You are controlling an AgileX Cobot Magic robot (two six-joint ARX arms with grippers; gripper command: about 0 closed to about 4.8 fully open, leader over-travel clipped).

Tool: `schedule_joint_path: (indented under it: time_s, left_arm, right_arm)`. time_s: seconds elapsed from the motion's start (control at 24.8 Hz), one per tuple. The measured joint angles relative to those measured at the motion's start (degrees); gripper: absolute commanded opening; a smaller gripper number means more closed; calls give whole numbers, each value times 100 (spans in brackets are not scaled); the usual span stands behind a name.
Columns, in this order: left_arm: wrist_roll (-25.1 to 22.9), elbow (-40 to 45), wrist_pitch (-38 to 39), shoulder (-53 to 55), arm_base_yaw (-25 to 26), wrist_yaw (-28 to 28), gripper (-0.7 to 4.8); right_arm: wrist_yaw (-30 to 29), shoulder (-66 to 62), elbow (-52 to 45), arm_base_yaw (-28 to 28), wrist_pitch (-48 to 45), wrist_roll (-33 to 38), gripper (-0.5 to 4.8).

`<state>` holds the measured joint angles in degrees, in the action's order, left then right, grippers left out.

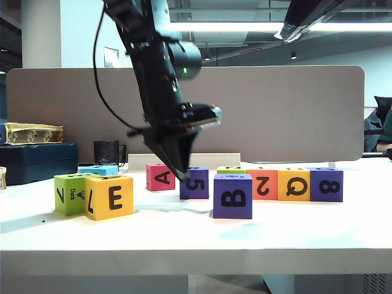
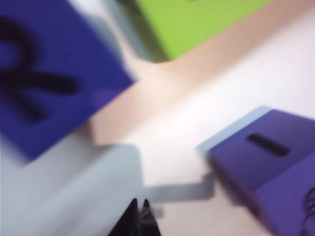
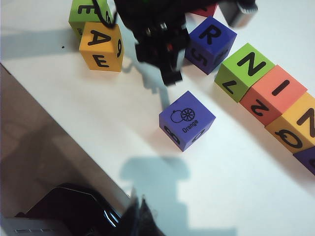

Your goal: Select the appropriate blocks from the scattered letter blocks on the table and arrange them in a row to spell out "LEARNING".

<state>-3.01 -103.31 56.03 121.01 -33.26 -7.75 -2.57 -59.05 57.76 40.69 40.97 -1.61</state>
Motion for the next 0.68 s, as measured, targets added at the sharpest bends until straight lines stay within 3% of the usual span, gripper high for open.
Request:
schedule_joint_path:
  time_s: [0.12,0.16,0.68]
  left_arm:
    - [-136,-9,-107,-195,68,1045,-6]
    - [-146,-7,-192,-181,109,1130,-6]
    - [-149,-11,-1482,114,291,1139,-6]
  right_arm:
    - [0,0,0,0,-2,0,-2]
    - [0,0,0,0,0,0,-2]
    - [0,-7,0,2,4,0,-2]
